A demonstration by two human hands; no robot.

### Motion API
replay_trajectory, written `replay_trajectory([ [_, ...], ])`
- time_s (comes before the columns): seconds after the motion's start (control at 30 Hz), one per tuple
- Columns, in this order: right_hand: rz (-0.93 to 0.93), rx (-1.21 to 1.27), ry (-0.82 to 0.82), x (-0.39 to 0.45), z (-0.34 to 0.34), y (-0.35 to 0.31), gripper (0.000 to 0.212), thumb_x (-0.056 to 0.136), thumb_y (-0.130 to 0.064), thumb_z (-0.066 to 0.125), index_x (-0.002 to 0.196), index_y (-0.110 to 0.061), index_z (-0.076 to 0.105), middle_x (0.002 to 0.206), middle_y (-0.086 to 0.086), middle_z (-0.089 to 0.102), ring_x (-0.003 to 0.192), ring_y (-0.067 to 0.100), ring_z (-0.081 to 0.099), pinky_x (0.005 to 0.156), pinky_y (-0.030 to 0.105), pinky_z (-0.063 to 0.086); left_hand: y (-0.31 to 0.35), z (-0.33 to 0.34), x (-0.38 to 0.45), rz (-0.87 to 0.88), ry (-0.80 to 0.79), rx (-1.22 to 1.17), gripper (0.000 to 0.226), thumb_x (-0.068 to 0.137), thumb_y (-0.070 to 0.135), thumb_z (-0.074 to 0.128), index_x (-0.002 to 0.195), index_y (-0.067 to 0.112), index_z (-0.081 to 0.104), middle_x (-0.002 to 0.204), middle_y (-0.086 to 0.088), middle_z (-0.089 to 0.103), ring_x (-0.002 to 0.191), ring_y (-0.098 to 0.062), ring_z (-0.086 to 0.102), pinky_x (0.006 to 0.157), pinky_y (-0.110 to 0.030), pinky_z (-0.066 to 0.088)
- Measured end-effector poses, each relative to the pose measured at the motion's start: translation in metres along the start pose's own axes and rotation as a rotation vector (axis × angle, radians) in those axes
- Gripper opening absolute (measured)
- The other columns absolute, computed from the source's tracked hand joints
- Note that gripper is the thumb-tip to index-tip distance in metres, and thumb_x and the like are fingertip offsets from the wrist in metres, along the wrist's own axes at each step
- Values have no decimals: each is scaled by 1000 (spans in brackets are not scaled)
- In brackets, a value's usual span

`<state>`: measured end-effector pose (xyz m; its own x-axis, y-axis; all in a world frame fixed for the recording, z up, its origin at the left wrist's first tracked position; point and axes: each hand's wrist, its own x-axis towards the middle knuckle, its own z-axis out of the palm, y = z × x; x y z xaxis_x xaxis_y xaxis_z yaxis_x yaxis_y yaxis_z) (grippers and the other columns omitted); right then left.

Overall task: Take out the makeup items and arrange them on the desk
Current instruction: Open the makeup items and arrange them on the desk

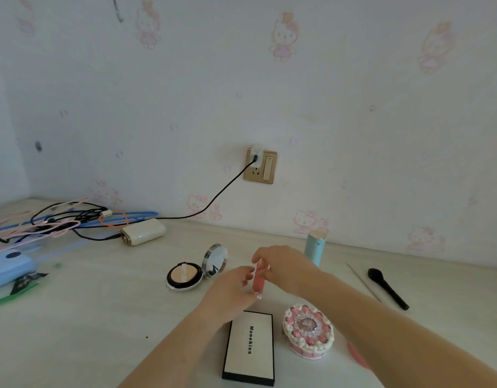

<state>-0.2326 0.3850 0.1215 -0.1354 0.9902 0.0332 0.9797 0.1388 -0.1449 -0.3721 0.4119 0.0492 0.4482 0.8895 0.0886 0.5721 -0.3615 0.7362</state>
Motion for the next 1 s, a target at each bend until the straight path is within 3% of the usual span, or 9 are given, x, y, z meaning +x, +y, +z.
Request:
replay_trajectory([
  [0.17,-144,146,23,-17,-20,-1,28,92,-18,51,120,-22,56,114,-6,64,106,11,57,93,29,46,6,-2,-5,49,160,4,14,81,31,62,93,24,64,93,6,69,91,-9,64,87,-34,51],
  [0.23,-143,162,19,-22,-26,-2,28,92,-27,53,120,-24,55,115,-6,63,107,13,57,92,29,47,8,-5,-8,92,203,44,5,80,33,63,77,32,59,83,8,67,84,-7,63,81,-34,52],
  [0.3,-55,146,-3,-24,-29,-4,36,90,-47,50,118,-25,55,112,-5,65,103,15,59,87,31,49,13,-8,-12,144,236,125,17,80,35,63,69,36,49,79,10,62,80,-5,59,75,-29,51],
  [0.37,29,91,-39,-26,-32,-6,42,89,-59,41,101,-24,60,96,-1,72,88,14,65,81,32,53,18,-12,-17,208,289,167,12,80,37,64,76,35,53,79,10,57,77,-6,54,68,-20,44],
  [0.5,22,128,-89,-31,-38,-9,40,92,-52,39,71,-21,53,74,2,74,52,6,58,69,25,50,25,-21,-25,219,335,132,18,76,40,71,85,27,64,82,5,60,77,-8,53,63,-14,36],
  [0.7,-88,223,-59,-41,-44,-7,21,90,-34,55,103,-19,58,77,-11,62,69,10,59,69,25,50,36,-31,-40,241,309,163,14,78,40,70,69,39,59,71,9,47,73,-7,48,57,-18,32],
  [0.8,-170,153,-29,-45,-47,-12,29,86,-24,60,114,-21,54,101,-5,64,93,13,58,79,27,48,38,-35,-47,248,323,142,12,79,42,68,72,34,61,73,3,52,76,-8,47,66,-26,42],
  [0.87,-132,178,-33,-45,-47,-17,39,84,-31,62,120,-24,50,113,-5,63,100,11,56,85,26,46,37,-36,-48,253,342,171,14,79,44,67,73,34,59,75,6,51,76,-7,49,63,-24,40],
  [1.0,6,138,-76,-43,-50,-22,47,89,-58,42,103,-16,59,88,-2,74,74,11,67,81,29,52,35,-39,-50,269,364,260,20,78,43,68,91,28,66,77,15,45,76,-3,48,57,-13,29],
])
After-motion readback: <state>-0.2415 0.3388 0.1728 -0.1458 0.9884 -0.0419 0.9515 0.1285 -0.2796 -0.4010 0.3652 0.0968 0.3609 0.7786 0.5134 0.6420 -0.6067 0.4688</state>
